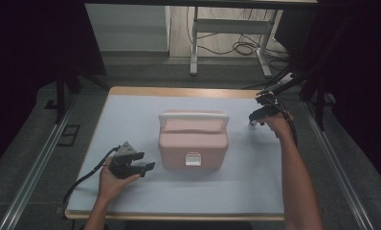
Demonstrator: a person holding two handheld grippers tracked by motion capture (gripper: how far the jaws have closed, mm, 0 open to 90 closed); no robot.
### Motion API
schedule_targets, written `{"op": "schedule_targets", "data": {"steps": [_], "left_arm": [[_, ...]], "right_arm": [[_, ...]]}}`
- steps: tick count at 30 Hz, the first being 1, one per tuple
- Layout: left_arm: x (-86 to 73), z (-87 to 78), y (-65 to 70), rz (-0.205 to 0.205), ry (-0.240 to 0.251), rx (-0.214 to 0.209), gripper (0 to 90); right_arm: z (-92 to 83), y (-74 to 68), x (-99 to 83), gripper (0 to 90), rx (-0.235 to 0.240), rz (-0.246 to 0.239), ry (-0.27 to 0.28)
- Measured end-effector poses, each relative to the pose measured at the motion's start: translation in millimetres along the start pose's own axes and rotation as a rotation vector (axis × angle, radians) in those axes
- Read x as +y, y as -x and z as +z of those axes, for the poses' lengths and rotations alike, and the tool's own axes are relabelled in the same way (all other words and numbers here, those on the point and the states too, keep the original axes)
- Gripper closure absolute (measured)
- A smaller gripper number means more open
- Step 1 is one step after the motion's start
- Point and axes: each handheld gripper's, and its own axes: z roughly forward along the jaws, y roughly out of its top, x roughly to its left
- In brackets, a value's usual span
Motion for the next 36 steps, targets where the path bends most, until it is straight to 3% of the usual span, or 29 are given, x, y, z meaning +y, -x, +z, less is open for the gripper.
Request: {"op": "schedule_targets", "data": {"steps": [9, 14, 17, 20, 25, 28, 31, 36], "left_arm": [[-0.4, 0.3, -0.4, 0.004, -0.003, 0.006, 35.6], [0.2, -0.3, -1.6, 0.007, -0.001, 0.01, 35.6], [1.0, -2.0, -2.3, 0.005, 0.014, 0.008, 35.8], [1.8, -4.9, -2.6, -0.002, 0.031, -0.002, 36.0], [1.3, -10.3, -7.4, -0.016, 0.056, 0.016, 36.6], [0.0, -11.3, -10.8, -0.033, 0.06, 0.028, 36.9], [0.5, -12.5, -13.8, -0.061, 0.073, -0.004, 37.1], [0.0, -10.0, -13.5, -0.053, 0.061, 0.008, 37.2]], "right_arm": [[28.5, 1.0, 2.9, 45.6, -0.034, 0.003, -0.051], [33.1, 1.1, 4.0, 59.3, -0.028, -0.001, -0.056], [31.2, 0.1, 3.6, 60.1, -0.03, -0.016, -0.061], [25.4, -0.8, 0.8, 60.3, -0.037, -0.034, -0.072], [2.0, -8.5, -10.1, 60.4, -0.013, -0.043, -0.029], [-14.0, -15.1, -22.7, 60.4, 0.011, -0.067, -0.011], [-25.7, -22.2, -34.3, 60.4, 0.028, -0.097, 0.008], [-39.4, -31.9, -46.1, 60.4, 0.042, -0.146, 0.019]]}}
